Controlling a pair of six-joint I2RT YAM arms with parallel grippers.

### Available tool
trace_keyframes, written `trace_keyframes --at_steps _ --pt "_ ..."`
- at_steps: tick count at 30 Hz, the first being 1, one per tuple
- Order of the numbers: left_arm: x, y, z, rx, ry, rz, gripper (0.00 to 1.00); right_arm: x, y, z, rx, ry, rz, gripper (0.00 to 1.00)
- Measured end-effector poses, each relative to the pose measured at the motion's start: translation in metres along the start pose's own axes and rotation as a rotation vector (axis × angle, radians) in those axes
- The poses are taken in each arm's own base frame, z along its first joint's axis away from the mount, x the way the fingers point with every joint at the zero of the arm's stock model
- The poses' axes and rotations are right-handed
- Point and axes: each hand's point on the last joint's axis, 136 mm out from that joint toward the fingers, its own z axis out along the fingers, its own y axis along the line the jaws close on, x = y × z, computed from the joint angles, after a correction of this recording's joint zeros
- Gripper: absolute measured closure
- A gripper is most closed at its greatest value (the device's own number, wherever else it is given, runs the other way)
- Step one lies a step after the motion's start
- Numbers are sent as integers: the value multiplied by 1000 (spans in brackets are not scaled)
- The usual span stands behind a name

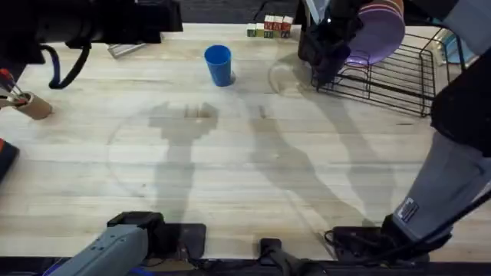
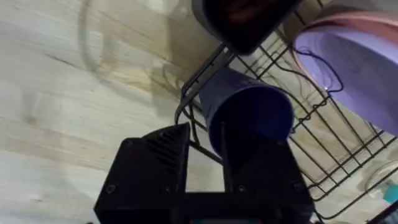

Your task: Pick up the cup on the table and put them onto the rack.

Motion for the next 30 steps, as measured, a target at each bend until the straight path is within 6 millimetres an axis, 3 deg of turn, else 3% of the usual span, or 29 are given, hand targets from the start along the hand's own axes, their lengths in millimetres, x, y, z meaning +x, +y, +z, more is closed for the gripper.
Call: trace_keyframes --at_steps 11,17,19,22,23,30 --pt "0 0 0 0 0 0 8 -8 8 -32 -3 -28 -49 676" --pt "0 0 0 0 0 0 7 -17 10 -63 1 -78 -61 643" --pt "0 0 0 0 0 0 7 -23 12 -71 3 -105 -65 562" --pt "0 0 0 0 0 0 7 -31 20 -83 4 -145 -87 126" --pt "0 0 0 0 0 0 7 -33 24 -86 4 -155 -103 38" --pt "0 0 0 0 0 0 7 -41 51 -102 -7 -198 -172 9"
